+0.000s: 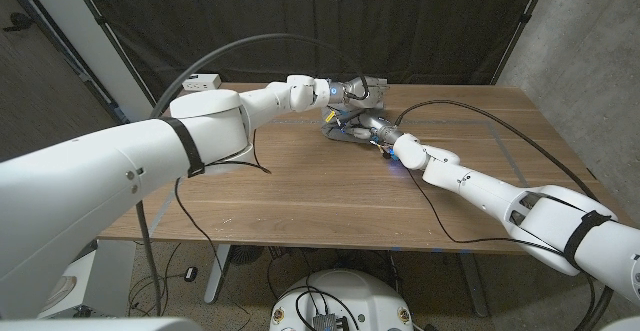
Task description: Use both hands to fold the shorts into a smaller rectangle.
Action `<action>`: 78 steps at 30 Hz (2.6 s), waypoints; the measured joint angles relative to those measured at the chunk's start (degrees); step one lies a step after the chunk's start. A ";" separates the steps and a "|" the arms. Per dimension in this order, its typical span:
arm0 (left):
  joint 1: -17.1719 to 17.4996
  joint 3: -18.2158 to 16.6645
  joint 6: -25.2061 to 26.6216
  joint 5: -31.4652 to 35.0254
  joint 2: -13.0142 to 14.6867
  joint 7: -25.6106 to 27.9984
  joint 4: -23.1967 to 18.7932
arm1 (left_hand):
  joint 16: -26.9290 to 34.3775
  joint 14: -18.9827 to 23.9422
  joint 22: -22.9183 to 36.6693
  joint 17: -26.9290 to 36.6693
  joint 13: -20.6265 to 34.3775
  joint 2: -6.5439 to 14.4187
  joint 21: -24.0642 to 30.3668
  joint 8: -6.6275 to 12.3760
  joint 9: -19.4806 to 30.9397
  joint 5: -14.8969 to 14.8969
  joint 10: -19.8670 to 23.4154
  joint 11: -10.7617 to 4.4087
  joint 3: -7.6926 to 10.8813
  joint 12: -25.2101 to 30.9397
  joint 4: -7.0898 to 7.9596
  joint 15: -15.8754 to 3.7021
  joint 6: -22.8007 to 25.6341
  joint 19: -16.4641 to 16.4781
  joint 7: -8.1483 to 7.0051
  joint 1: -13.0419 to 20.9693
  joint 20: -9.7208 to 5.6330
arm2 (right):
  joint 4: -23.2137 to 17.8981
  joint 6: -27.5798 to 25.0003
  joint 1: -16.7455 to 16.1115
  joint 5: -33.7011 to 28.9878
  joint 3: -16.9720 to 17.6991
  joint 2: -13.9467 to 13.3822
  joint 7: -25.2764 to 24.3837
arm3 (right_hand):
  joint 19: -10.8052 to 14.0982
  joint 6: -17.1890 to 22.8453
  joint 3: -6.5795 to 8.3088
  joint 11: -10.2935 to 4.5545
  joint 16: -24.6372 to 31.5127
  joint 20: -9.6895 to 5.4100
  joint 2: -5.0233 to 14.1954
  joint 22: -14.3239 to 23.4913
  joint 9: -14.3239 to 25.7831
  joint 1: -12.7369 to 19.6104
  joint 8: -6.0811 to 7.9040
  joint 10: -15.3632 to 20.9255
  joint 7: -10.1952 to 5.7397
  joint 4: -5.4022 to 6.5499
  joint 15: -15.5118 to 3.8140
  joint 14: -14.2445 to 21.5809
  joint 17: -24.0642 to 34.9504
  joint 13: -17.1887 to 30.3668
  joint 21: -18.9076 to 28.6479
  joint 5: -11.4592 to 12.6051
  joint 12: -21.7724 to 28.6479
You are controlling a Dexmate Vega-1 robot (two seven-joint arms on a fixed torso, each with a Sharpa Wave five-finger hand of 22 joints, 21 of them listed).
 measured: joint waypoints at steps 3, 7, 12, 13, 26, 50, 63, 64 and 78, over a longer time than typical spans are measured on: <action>0.25 0.02 -0.17 -0.49 -0.17 1.22 0.00 | 0.00 0.17 0.00 0.00 0.00 0.00 0.21 -0.05 -0.22 0.00 0.39 0.05 0.03 0.00 -0.03 0.01 0.00 0.31 0.00 0.00 -0.31 | -0.28 0.01 -0.11 -0.01 0.11 -0.12 0.13 | 0.00 0.00 0.00 0.00 0.00 0.00 0.00 0.00 0.00 0.00 0.00 0.00 0.00 0.00 0.00 0.00 0.00 0.00 0.00 0.00 0.00; 0.48 0.31 -0.31 -1.07 -0.21 2.47 0.00 | 0.00 0.79 -0.09 0.00 0.00 0.01 0.21 -0.05 -0.29 0.00 0.68 -0.06 0.27 0.00 -0.26 0.01 -0.14 0.31 0.14 0.01 -0.31 | -0.61 -0.05 -0.26 -0.01 0.26 -0.27 0.26 | 0.00 0.00 0.00 0.00 0.00 0.00 0.00 0.00 0.00 0.01 0.00 0.00 0.00 0.00 0.00 0.00 0.00 0.00 0.01 0.00 0.00; 0.72 1.03 -0.75 -2.63 -0.12 5.13 0.00 | 0.00 1.36 -0.29 -0.13 0.00 0.55 0.45 -0.49 -0.61 -0.51 1.29 0.14 0.45 0.23 -0.90 0.05 -0.54 0.54 1.37 0.55 -0.53 | -1.55 -0.37 -0.64 0.07 0.78 -0.62 0.32 | 0.00 0.00 0.00 0.00 0.00 0.00 0.01 0.01 0.00 0.01 -0.34 0.00 0.00 0.00 0.00 0.00 0.00 0.00 0.03 0.00 -0.23; 0.75 1.24 -0.86 -3.05 -0.05 5.76 0.00 | 0.00 1.50 -0.29 -0.13 0.00 0.55 0.64 -0.80 -0.68 -0.79 1.29 0.14 0.45 0.23 -0.91 -0.09 -0.88 0.64 1.71 0.55 -0.63 | -1.69 -0.42 -0.68 0.11 0.85 -0.68 0.32 | 0.00 0.00 0.00 0.00 0.00 0.00 0.01 0.02 0.00 0.01 -0.34 0.00 0.00 0.00 0.00 0.00 0.00 0.00 0.22 0.00 -0.23; 0.51 4.18 -0.75 -7.38 0.42 10.99 0.71 | -0.43 1.26 -0.55 -0.13 0.01 -2.16 0.86 -9.37 -3.12 -1.82 -2.12 0.03 -1.89 -1.57 -1.00 0.11 -20.75 0.71 0.40 -3.42 -1.33 | -8.06 -2.28 -3.11 1.04 3.39 -3.59 -0.10 | 0.01 -0.43 -0.24 0.21 0.00 0.01 -0.99 0.25 0.00 -0.99 -0.67 -0.25 0.00 0.24 0.00 0.00 0.12 0.00 0.25 -0.12 -0.45; -0.09 7.98 0.78 -13.00 3.92 18.59 -3.44 | -0.42 1.05 -0.54 -0.12 0.02 -2.42 0.86 -9.37 -3.39 -1.54 -3.85 0.15 -2.37 -2.05 -0.93 -0.10 -23.14 0.82 0.37 -4.55 -1.84 | -31.51 -10.73 -14.08 0.70 12.30 -14.31 -3.08 | 0.83 -0.19 -0.44 0.75 0.00 1.23 -1.73 -0.11 0.14 -1.72 -0.67 -0.11 0.42 -0.44 -0.10 1.35 -0.94 0.00 0.20 -0.22 -0.44; 1.93 4.20 4.48 -12.44 11.98 19.03 -17.32 | -0.42 1.05 -0.53 0.15 0.02 1.35 0.86 -9.08 -3.40 -1.11 -3.86 0.14 -1.28 -1.81 0.53 -0.10 -23.05 0.16 0.05 -5.97 -1.18 | -39.72 -17.24 -19.91 0.63 16.07 -18.03 -4.29 | 0.83 -0.21 -0.50 0.74 0.00 1.23 -1.72 -0.11 0.14 -1.72 -0.67 -0.12 0.41 -0.85 -0.10 1.35 -1.21 0.00 0.20 -0.22 -0.44; 2.31 3.64 4.60 -12.44 12.54 19.04 -18.33 | -0.42 1.05 -0.49 0.27 0.04 2.19 0.86 -9.07 -3.39 -1.18 -3.94 0.21 -0.75 -1.64 1.06 -0.10 -23.26 -0.11 -0.16 -6.35 -0.91 | -39.82 -17.58 -19.96 0.65 16.11 -18.06 -4.30 | 0.83 -0.21 -0.50 0.74 0.00 1.23 -1.72 -0.10 0.14 -1.72 -0.67 -0.11 0.41 -0.85 -0.10 1.35 -1.21 0.00 0.20 -0.22 -0.44; 12.19 -12.04 17.93 -13.60 15.67 19.29 -29.41 | -0.19 0.43 -0.39 0.57 0.17 3.87 1.07 -9.07 -3.38 -2.25 -5.60 1.06 3.64 -1.60 6.33 -0.10 -24.41 -1.12 0.40 -9.29 1.38 | -41.64 -21.73 -22.19 1.27 16.14 -18.88 -2.25 | 1.14 0.11 -0.28 1.05 -0.35 1.54 -1.72 -0.10 0.15 -1.72 -0.67 0.20 0.73 -1.07 -0.10 1.35 -1.47 0.00 0.20 -0.22 -0.44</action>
